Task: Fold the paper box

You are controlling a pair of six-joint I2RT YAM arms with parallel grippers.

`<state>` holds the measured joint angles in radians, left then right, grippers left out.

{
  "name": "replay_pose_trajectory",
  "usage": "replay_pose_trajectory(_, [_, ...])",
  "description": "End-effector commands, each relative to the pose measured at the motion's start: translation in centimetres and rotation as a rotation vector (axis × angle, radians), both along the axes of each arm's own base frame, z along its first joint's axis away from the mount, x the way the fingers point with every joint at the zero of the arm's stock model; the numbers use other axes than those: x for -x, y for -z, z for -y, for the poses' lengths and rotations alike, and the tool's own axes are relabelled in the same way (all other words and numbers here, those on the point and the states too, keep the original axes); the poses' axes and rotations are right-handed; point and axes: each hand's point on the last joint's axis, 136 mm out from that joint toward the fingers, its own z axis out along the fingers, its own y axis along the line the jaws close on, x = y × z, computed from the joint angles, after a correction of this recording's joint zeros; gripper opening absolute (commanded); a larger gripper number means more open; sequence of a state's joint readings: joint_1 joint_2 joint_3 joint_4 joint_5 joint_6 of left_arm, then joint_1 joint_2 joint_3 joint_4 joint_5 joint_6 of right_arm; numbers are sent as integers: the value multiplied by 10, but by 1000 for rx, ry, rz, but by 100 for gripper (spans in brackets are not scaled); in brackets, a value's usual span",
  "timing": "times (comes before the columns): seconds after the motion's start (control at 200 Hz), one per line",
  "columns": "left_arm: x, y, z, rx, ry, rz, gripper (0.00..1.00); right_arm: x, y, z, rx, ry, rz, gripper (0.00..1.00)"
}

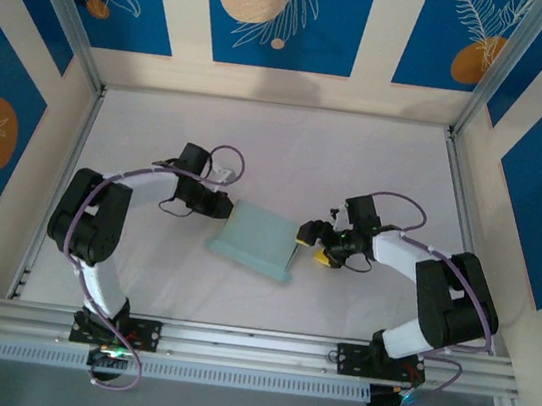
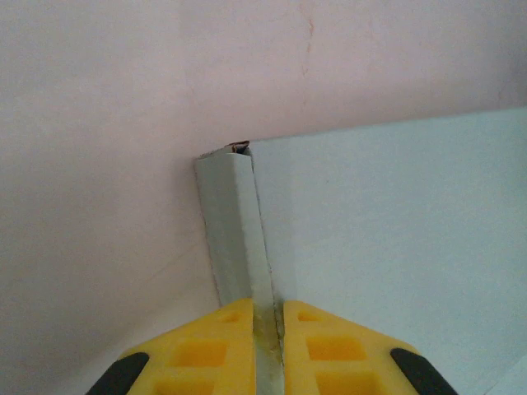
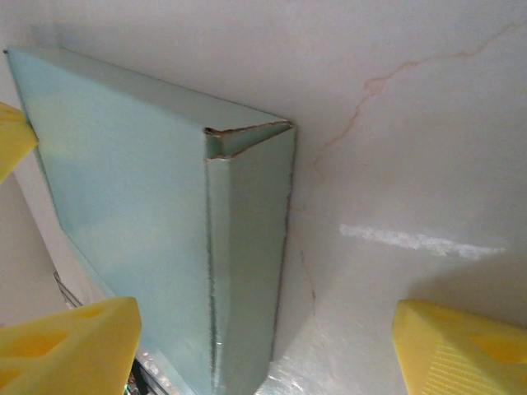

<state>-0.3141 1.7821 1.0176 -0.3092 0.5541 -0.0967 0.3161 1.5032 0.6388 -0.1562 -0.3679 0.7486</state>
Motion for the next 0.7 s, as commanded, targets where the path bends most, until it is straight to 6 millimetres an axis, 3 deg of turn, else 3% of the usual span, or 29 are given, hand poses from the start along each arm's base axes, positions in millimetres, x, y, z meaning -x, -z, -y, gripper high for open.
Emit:
replay_pose_trajectory(0.0, [7, 23, -14, -8, -37, -85, 12, 5, 7, -7, -67, -9, -38, 84])
replay_pose_trajectory(0.22, [7, 28, -16, 18, -55, -126, 5, 6, 12, -23, -150, -29, -78, 85])
replay_pose_trajectory(0.69, [4, 35, -30, -9, -147, -164, 1, 16, 1, -34, -45, -79, -22, 86])
